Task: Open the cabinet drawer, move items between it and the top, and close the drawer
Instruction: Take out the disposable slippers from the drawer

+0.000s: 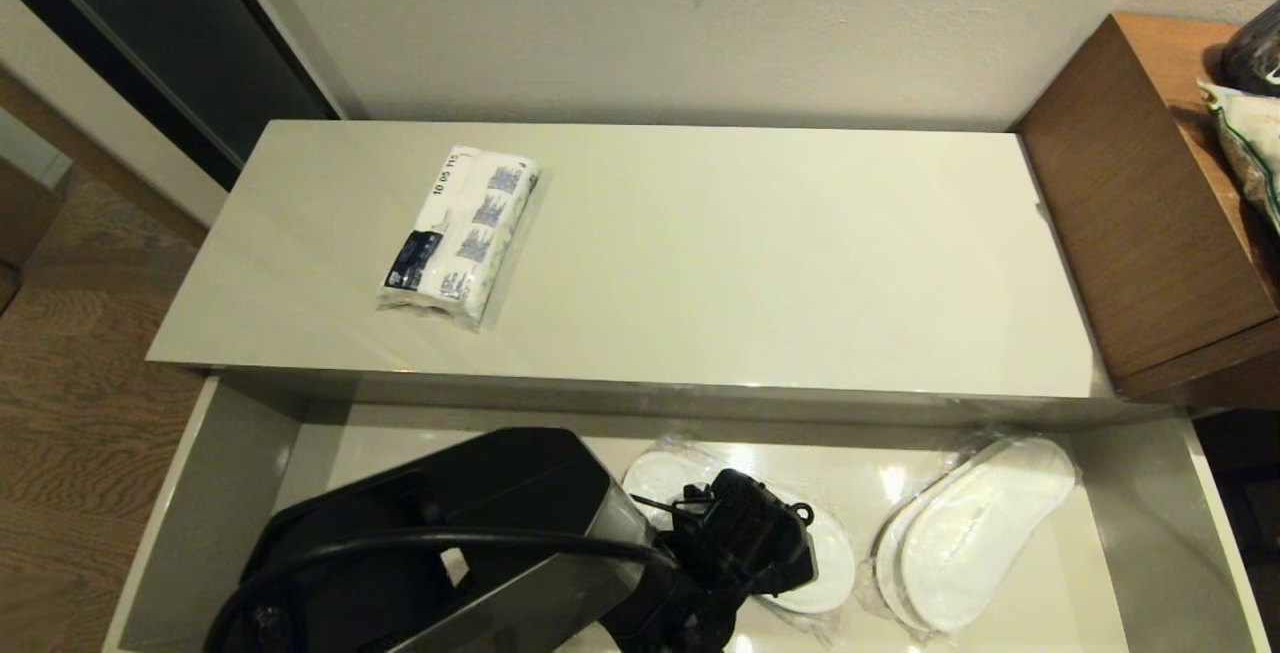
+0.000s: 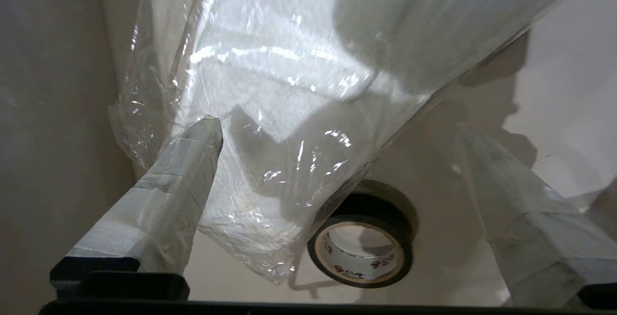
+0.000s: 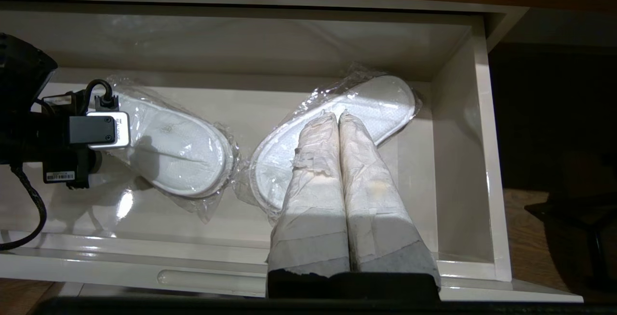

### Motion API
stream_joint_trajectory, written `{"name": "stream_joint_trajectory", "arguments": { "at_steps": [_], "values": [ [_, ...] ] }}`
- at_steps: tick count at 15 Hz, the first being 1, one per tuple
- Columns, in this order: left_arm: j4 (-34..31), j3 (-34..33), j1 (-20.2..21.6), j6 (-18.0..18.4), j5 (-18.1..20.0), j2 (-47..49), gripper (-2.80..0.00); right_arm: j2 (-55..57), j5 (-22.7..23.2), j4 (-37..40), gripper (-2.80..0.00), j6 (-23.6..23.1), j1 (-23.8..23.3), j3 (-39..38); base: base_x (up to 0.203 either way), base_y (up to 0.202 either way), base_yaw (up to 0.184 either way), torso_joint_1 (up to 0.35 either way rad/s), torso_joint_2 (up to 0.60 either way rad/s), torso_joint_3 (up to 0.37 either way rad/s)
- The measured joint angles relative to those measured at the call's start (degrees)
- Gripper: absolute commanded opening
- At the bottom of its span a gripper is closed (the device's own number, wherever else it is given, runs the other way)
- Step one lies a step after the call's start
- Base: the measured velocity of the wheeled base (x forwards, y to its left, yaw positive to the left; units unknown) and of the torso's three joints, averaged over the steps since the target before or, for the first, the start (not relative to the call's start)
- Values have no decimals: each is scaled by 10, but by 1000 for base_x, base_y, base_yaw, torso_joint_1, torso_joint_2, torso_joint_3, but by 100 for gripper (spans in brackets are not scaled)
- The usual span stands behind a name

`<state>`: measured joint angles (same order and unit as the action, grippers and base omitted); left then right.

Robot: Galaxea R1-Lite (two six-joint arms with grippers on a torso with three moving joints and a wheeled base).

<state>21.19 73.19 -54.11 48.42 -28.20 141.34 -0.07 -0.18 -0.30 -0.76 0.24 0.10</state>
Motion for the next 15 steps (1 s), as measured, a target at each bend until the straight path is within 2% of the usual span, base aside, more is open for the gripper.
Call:
{"name": "stream_joint_trajectory", "arguments": {
  "at_steps": [7,11,15],
  "values": [
    [1,-1,25,47,40,3,0,0,0,0,-280,0,0,0,0,0,0,0,0,0],
    [7,4,40,53,44,1,0,0,0,0,-280,0,0,0,0,0,0,0,0,0],
    [8,2,54,91,63,-4,0,0,0,0,-280,0,0,0,0,0,0,0,0,0]
  ]
}}
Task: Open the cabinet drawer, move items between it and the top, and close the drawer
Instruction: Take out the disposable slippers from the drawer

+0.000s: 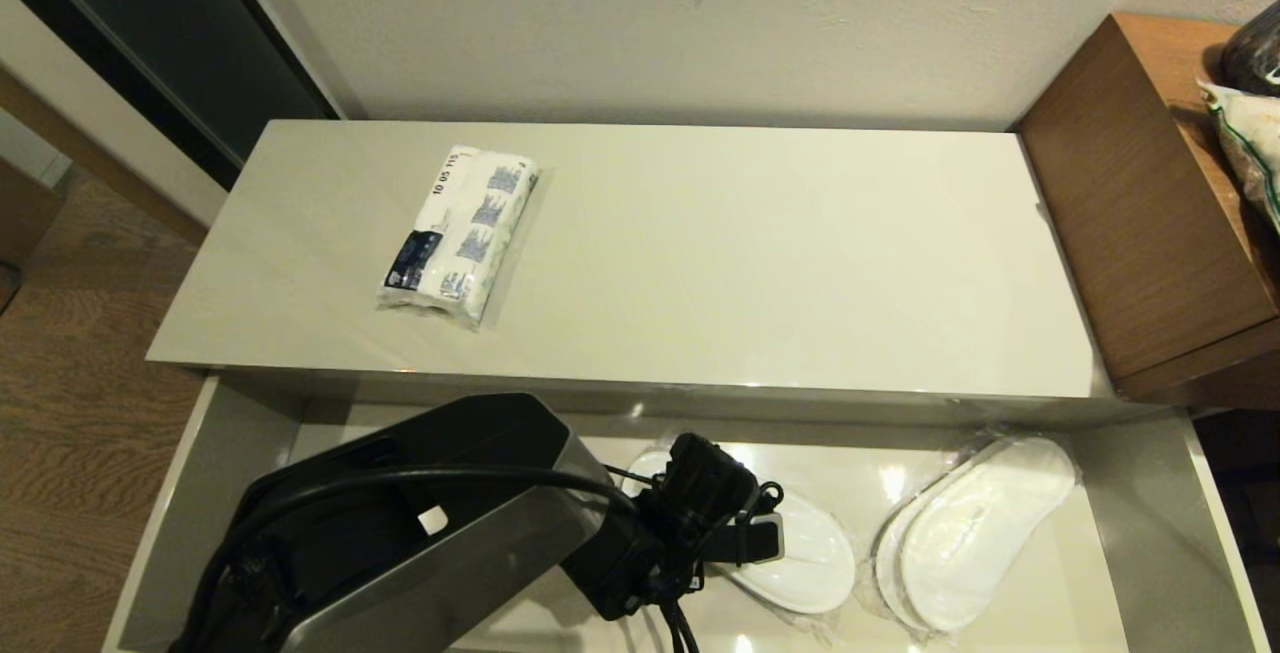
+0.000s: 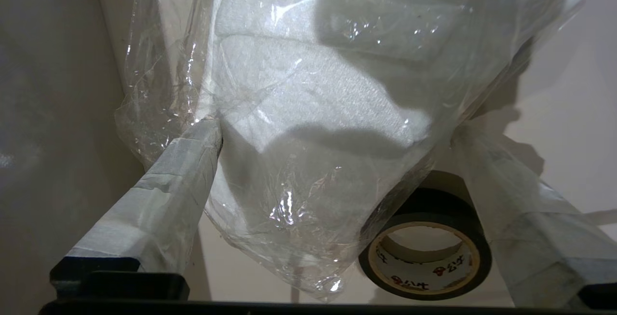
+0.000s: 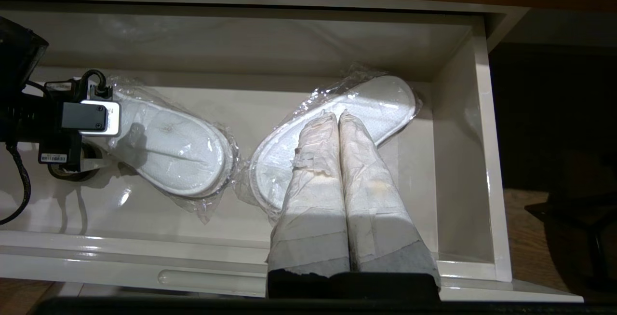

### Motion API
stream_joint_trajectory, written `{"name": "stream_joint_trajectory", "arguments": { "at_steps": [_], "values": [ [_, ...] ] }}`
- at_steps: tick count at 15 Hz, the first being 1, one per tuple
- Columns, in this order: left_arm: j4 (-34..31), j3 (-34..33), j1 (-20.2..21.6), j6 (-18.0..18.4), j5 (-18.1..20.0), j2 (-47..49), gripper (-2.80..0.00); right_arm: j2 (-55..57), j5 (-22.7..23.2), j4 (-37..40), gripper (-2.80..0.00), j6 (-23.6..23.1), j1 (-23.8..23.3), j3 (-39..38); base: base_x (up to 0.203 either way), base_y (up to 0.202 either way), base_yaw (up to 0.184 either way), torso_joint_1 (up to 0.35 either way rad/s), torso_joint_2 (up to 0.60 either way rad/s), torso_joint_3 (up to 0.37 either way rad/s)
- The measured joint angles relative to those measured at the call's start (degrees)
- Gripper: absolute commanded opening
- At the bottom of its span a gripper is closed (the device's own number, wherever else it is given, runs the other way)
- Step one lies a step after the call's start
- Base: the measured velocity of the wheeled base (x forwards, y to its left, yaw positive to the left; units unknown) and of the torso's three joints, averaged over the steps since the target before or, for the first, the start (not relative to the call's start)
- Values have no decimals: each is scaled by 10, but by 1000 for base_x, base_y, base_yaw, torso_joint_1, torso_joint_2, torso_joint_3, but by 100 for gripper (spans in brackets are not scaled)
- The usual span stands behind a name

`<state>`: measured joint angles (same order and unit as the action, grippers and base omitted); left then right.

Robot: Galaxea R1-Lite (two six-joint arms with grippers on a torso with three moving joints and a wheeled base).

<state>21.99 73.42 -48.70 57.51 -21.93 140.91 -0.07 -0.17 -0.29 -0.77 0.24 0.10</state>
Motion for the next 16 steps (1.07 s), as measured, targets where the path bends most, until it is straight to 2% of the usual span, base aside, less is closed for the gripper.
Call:
{"name": "stream_joint_trajectory", "arguments": {
  "at_steps": [5,16],
  "values": [
    [5,0,21,44,16,-5,0,0,0,0,-280,0,0,0,0,0,0,0,0,0],
    [18,-12,38,49,18,-10,0,0,0,0,-280,0,0,0,0,0,0,0,0,0]
  ]
}}
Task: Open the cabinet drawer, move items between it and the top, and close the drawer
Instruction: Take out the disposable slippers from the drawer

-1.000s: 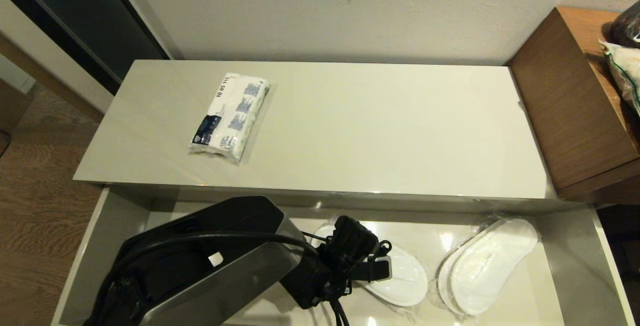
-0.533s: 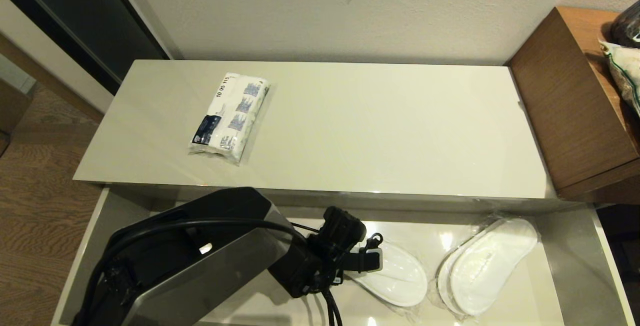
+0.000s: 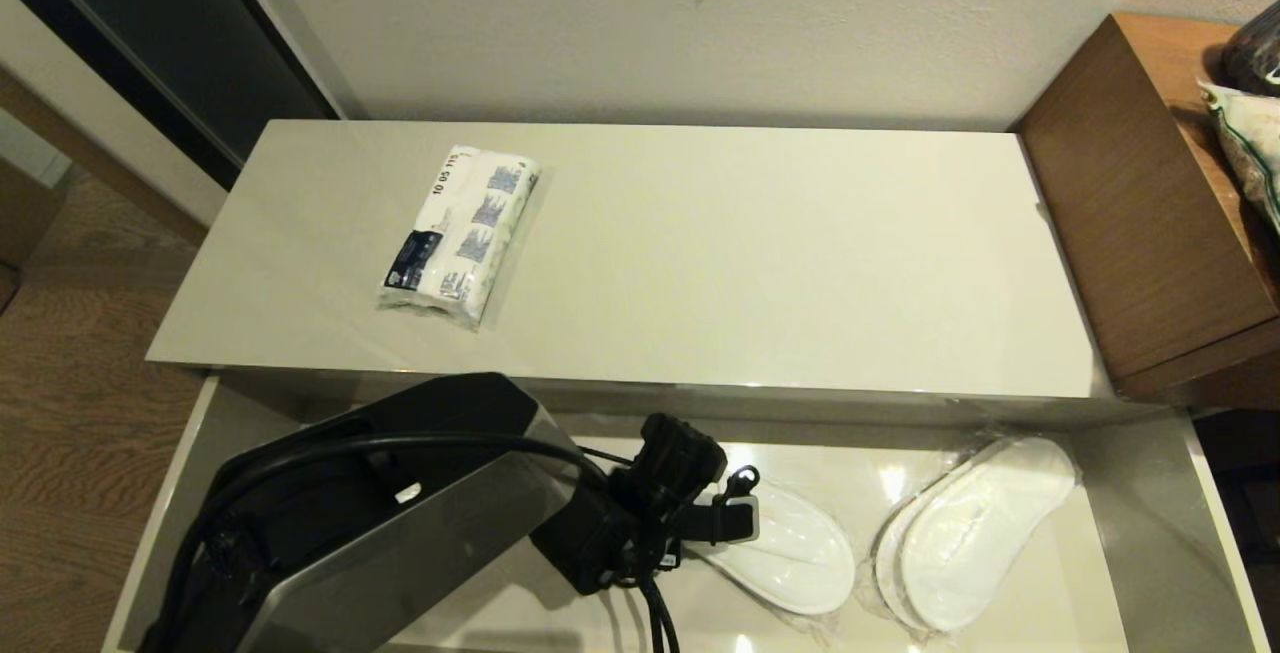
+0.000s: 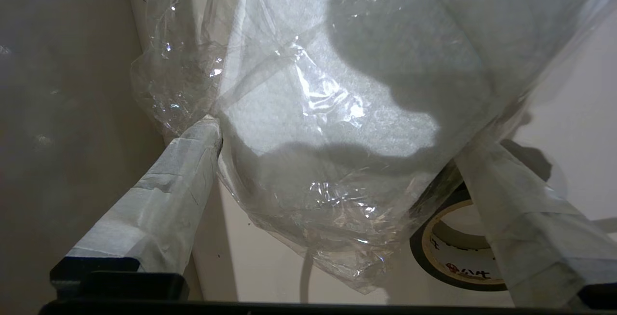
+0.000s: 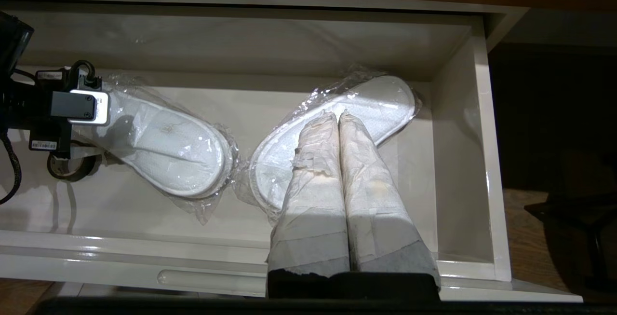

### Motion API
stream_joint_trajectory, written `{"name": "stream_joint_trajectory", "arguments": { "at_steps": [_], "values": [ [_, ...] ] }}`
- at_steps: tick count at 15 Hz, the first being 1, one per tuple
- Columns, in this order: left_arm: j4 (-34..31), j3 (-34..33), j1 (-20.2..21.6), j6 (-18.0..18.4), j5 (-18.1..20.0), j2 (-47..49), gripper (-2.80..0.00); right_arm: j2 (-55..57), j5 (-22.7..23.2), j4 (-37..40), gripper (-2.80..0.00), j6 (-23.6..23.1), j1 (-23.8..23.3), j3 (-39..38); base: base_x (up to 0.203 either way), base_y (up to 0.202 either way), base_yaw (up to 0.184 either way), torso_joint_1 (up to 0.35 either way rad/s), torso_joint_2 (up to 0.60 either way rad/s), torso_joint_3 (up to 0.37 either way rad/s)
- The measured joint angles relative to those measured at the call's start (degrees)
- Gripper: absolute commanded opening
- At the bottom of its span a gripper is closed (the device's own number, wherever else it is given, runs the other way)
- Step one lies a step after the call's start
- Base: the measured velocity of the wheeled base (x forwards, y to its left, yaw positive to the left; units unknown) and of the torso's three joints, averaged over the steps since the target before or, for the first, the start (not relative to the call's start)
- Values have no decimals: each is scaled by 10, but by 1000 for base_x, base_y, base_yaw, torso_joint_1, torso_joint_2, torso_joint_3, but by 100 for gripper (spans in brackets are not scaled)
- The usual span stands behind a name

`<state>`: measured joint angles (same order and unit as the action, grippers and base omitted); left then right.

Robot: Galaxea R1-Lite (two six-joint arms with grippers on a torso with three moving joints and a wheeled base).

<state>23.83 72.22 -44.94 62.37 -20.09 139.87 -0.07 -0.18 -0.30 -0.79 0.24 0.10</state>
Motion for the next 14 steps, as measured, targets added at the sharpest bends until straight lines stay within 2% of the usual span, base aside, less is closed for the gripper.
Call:
{"name": "stream_joint_trajectory", "arguments": {
  "at_steps": [8,10,11,14],
  "values": [
    [15,7,12,2,1,16,0,0,0,0,-280,0,0,0,0,0,0,0,0,0],
    [26,7,15,22,9,18,0,0,0,0,-280,0,0,0,0,0,0,0,0,0],
    [43,6,18,34,18,19,-280,0,0,0,-280,0,0,0,0,0,0,0,0,0],
    [90,2,21,39,22,23,-280,0,0,0,-280,0,0,0,0,0,0,0,0,0]
  ]
}}
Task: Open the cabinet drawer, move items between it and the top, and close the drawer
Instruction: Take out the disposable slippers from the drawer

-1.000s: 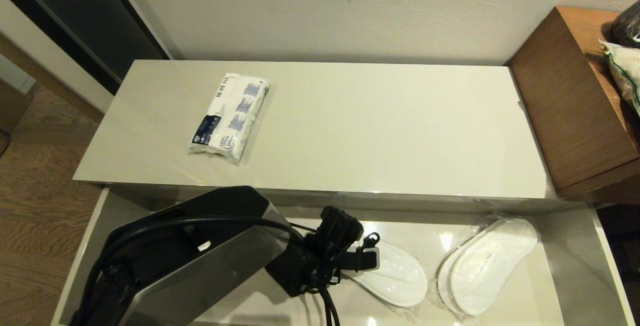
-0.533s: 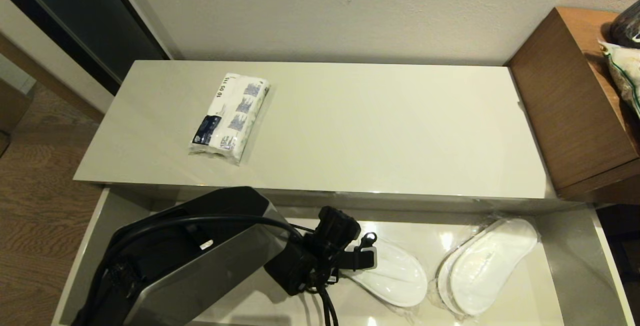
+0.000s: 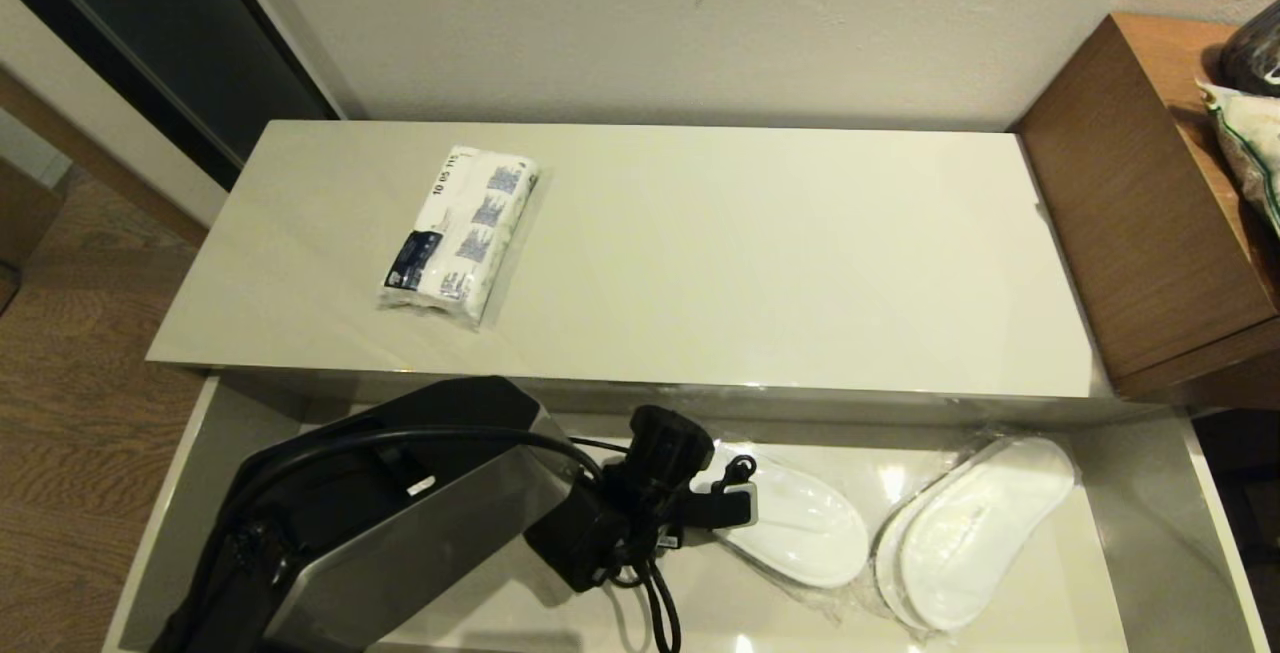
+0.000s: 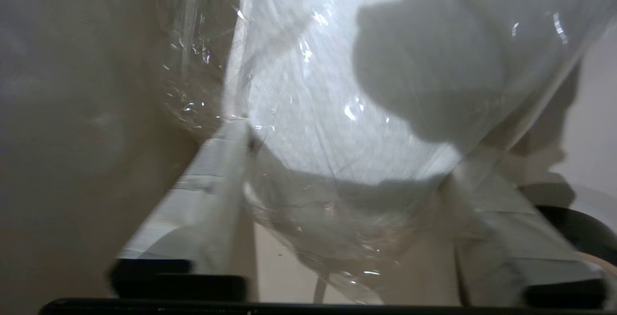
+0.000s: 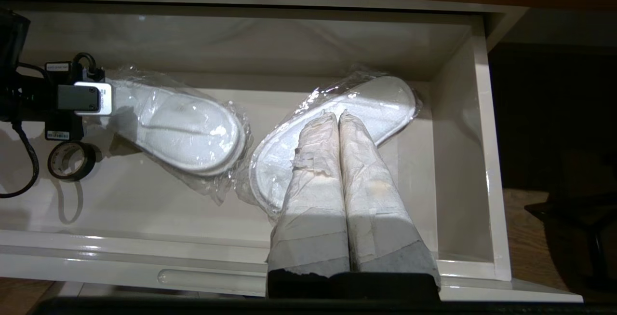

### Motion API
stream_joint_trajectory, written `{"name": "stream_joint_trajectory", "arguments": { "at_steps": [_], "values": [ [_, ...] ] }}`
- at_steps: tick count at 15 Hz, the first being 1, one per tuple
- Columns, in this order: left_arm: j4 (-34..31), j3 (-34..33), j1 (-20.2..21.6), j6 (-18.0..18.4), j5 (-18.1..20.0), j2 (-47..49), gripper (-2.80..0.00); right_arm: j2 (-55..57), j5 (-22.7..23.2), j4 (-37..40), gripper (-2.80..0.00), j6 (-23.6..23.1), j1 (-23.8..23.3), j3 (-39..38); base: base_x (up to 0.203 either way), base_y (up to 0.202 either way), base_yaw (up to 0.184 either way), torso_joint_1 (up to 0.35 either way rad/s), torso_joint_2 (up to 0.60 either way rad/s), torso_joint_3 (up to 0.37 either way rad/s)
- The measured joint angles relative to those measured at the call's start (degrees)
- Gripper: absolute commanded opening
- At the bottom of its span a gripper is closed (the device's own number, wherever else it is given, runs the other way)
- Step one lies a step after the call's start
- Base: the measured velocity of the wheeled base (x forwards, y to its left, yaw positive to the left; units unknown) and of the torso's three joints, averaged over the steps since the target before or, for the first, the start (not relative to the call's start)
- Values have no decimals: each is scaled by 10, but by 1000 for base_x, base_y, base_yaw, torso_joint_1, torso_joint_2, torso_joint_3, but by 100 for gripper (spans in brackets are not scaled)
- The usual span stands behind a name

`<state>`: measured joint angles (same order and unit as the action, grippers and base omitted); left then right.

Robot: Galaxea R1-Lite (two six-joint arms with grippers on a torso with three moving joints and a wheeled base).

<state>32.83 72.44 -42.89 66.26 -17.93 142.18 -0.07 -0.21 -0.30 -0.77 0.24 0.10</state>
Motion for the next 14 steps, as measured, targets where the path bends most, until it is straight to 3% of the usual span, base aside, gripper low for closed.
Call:
{"name": "stream_joint_trajectory", "arguments": {
  "at_steps": [10,14],
  "values": [
    [0,-62,-17,-7,0,-57,-280,0,0,0,-280,0,0,0,0,0,0,0,0,0],
    [1,-86,-30,-34,-5,-82,-280,0,0,0,-280,0,0,0,0,0,0,0,0,0]
  ]
}}
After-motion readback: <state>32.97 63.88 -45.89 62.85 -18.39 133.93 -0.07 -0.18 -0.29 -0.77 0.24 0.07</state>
